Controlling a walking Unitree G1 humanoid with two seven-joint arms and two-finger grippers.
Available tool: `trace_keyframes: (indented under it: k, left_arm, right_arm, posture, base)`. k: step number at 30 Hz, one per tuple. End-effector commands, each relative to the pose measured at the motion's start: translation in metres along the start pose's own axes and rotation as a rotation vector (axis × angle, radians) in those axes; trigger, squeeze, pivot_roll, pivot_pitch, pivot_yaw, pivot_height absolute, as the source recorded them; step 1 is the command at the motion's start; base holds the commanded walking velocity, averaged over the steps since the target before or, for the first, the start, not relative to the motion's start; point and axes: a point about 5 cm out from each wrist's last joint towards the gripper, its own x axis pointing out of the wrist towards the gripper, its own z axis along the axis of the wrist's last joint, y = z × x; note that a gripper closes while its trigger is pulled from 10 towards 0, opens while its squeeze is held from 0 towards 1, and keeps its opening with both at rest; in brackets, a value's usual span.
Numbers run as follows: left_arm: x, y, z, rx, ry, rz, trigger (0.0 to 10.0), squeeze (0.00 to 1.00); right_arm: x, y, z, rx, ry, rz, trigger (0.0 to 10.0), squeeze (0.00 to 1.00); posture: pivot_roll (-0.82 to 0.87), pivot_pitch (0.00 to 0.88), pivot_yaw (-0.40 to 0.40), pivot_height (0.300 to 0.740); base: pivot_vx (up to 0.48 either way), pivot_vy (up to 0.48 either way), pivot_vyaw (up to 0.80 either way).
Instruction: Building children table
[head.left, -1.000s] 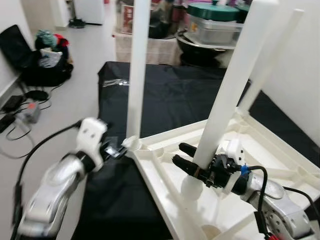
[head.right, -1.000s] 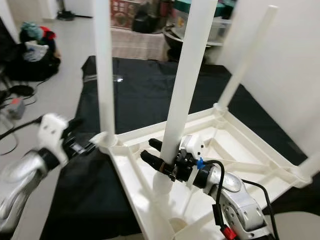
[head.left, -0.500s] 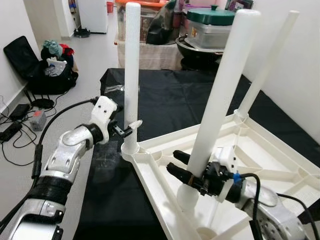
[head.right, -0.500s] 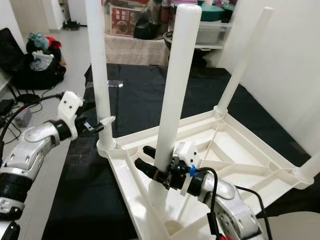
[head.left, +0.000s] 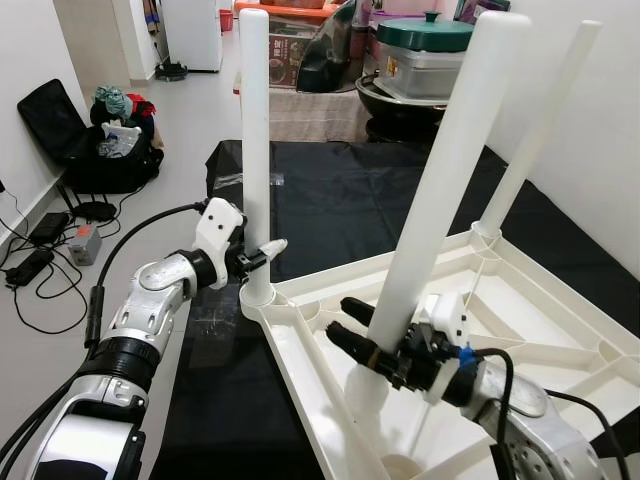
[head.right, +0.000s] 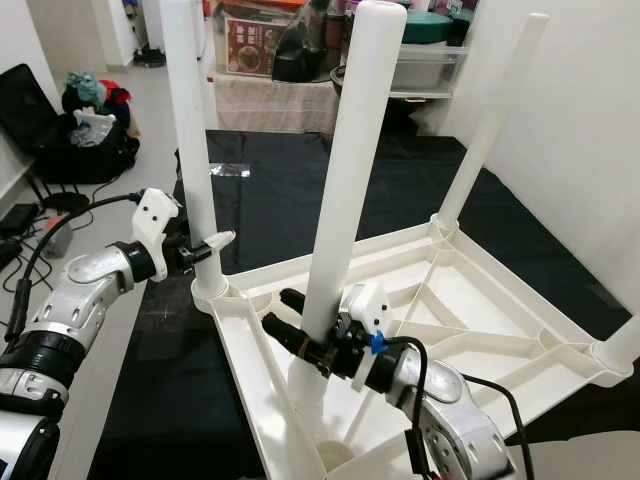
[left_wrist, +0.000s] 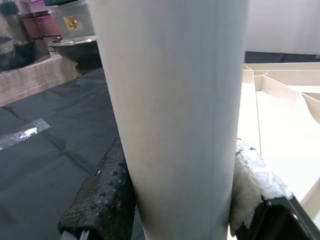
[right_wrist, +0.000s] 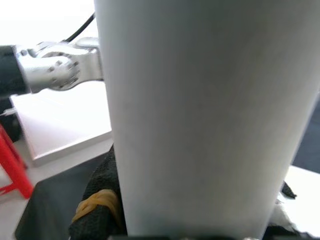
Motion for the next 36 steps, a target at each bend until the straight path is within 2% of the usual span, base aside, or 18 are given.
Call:
trace_keyframes:
  k: [1, 6, 8, 9, 11, 14, 16, 17, 18, 19, 21, 23, 25, 26, 29, 32, 34, 36]
  left_arm:
    - [-0.002, -0.002, -0.005, -0.004, -0.005, 0.000, 0.0, 0.00]
    - [-0.005, -0.003, -0.010, -0.015, -0.012, 0.018, 0.0, 0.00]
    - [-0.007, -0.003, -0.015, -0.028, -0.013, 0.046, 0.0, 0.00]
    - [-0.007, -0.003, -0.015, -0.028, -0.013, 0.046, 0.0, 0.00]
    - [-0.009, -0.005, -0.021, -0.040, -0.012, 0.067, 0.0, 0.00]
    - [-0.010, -0.006, -0.023, -0.043, -0.010, 0.074, 0.0, 0.00]
    - [-0.011, -0.007, -0.027, -0.055, -0.013, 0.105, 0.0, 0.00]
    - [-0.011, -0.007, -0.027, -0.055, -0.013, 0.105, 0.0, 0.00]
    - [-0.013, -0.008, -0.029, -0.068, -0.017, 0.122, 0.0, 0.00]
    - [-0.015, -0.010, -0.032, -0.076, -0.015, 0.128, 0.0, 0.00]
    - [-0.015, -0.010, -0.032, -0.076, -0.015, 0.128, 0.0, 0.00]
    - [-0.017, -0.013, -0.036, -0.085, -0.014, 0.134, 0.0, 0.00]
    - [-0.018, -0.015, -0.039, -0.094, -0.015, 0.146, 0.0, 0.00]
    - [-0.018, -0.015, -0.039, -0.098, -0.015, 0.154, 0.0, 0.00]
    - [-0.019, -0.014, -0.040, -0.103, -0.019, 0.175, 0.0, 0.00]
    - [-0.020, -0.014, -0.040, -0.103, -0.021, 0.181, 0.0, 0.00]
    - [-0.023, -0.014, -0.043, -0.107, -0.014, 0.208, 0.0, 0.00]
    - [-0.024, -0.014, -0.044, -0.110, -0.013, 0.215, 0.0, 0.00]
  right_arm:
    - [0.001, -0.004, 0.005, -0.028, -0.028, -0.025, 0.0, 0.00]
    - [0.009, -0.019, 0.024, -0.054, -0.157, -0.148, 0.0, 0.00]
    - [0.010, -0.034, 0.053, -0.035, -0.309, -0.266, 0.0, 0.00]
    - [0.010, -0.034, 0.053, -0.035, -0.309, -0.266, 0.0, 0.00]
    - [0.005, -0.050, 0.084, -0.027, -0.457, -0.382, 0.0, 0.00]
    - [0.001, -0.056, 0.096, -0.027, -0.510, -0.426, 0.0, 0.00]
    - [-0.019, -0.076, 0.114, -0.137, -0.531, -0.592, 0.0, 0.00]
    - [-0.019, -0.076, 0.114, -0.137, -0.531, -0.592, 0.0, 0.00]
    - [-0.042, -0.094, 0.116, -0.196, -0.497, -0.762, 0.0, 0.00]
    - [-0.068, -0.112, 0.114, -0.202, -0.453, -0.957, 0.0, 0.00]
    - [-0.068, -0.112, 0.114, -0.202, -0.453, -0.957, 0.0, 0.00]
    - [-0.111, -0.131, 0.112, -0.214, -0.414, -1.236, 0.0, 0.00]
    - [-0.161, -0.138, 0.118, -0.322, -0.390, -1.488, 0.0, 0.00]
    - [-0.178, -0.137, 0.122, -0.364, -0.379, -1.565, 0.0, 0.00]
    - [-0.191, -0.134, 0.121, -0.382, -0.362, -1.611, 0.0, 0.00]
    - [-0.193, -0.133, 0.119, -0.380, -0.354, -1.605, 0.0, 0.00]
    - [-0.193, -0.129, 0.104, -0.369, -0.239, -1.554, 0.0, 0.00]
    - [-0.194, -0.128, 0.096, -0.349, -0.184, -1.548, 0.0, 0.00]
  posture:
    - [0.01, 0.000, -0.051, 0.740]
    - [0.01, 0.000, -0.057, 0.740]
    - [0.00, 0.000, -0.060, 0.740]
    - [0.00, 0.000, -0.060, 0.740]
    - [0.00, 0.000, -0.061, 0.740]
    - [0.00, 0.000, -0.062, 0.740]
    - [-0.01, 0.000, -0.064, 0.740]
    - [-0.01, 0.000, -0.064, 0.740]
    - [-0.02, 0.000, -0.063, 0.740]
    - [-0.03, 0.000, -0.062, 0.740]
    - [-0.03, 0.000, -0.062, 0.740]
    - [-0.04, 0.000, -0.060, 0.740]
    - [-0.04, 0.000, -0.053, 0.740]
    - [-0.04, 0.000, -0.053, 0.740]
    - [-0.05, 0.000, -0.048, 0.740]
    - [-0.05, 0.000, -0.048, 0.740]
    - [-0.06, 0.000, -0.052, 0.740]
    - [-0.06, 0.000, -0.053, 0.740]
  base:
    - [0.000, 0.000, 0.00]
    - [0.000, 0.000, 0.00]
    - [0.000, 0.000, 0.00]
    - [0.000, 0.000, 0.00]
    - [0.000, 0.000, 0.00]
    - [0.000, 0.000, 0.00]
    - [0.000, 0.000, 0.00]
    - [0.000, 0.000, 0.00]
    - [0.000, 0.000, 0.00]
    - [0.000, 0.000, 0.00]
    - [0.000, 0.000, 0.00]
    - [0.000, 0.000, 0.00]
    - [0.000, 0.000, 0.00]
    - [0.000, 0.000, 0.00]
    - [0.000, 0.000, 0.00]
    - [0.000, 0.000, 0.00]
    - [0.000, 0.000, 0.00]
    - [0.000, 0.000, 0.00]
